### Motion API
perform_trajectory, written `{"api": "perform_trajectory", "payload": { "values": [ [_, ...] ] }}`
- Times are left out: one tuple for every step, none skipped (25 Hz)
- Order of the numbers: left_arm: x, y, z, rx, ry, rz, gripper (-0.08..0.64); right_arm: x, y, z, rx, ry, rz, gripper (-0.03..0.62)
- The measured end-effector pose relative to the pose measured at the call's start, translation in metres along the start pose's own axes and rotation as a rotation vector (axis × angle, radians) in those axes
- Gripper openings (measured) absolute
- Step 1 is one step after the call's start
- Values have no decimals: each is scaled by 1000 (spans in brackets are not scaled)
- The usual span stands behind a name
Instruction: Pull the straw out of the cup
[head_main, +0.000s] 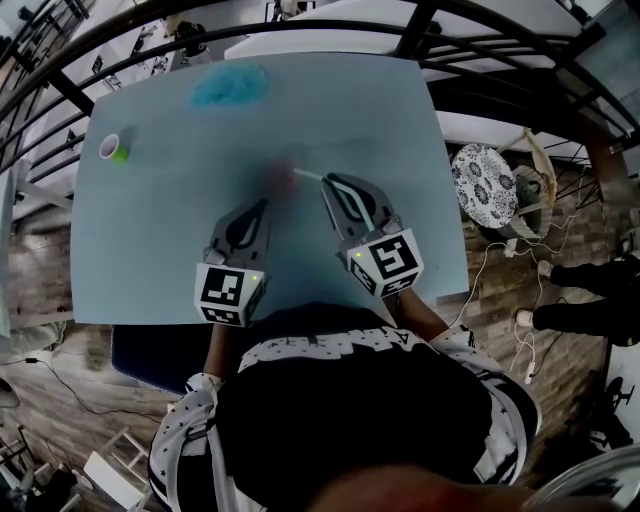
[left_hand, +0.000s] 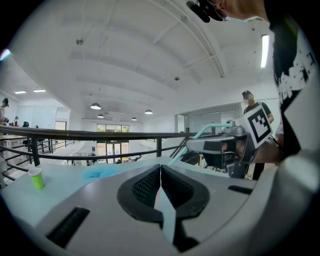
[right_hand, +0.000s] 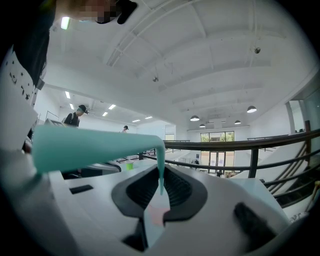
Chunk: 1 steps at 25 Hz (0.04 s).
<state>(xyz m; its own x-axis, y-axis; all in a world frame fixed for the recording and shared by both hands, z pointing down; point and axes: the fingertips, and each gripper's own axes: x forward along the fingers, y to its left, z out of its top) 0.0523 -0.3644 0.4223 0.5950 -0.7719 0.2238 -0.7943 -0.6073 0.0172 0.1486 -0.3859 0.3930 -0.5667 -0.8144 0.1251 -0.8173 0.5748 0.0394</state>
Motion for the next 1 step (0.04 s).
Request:
{"api": "perform_trajectory", "payload": {
  "values": [
    [1, -1, 0, 0, -2, -1, 14, 0, -1, 0, 1, 0, 0, 46]
  ]
}}
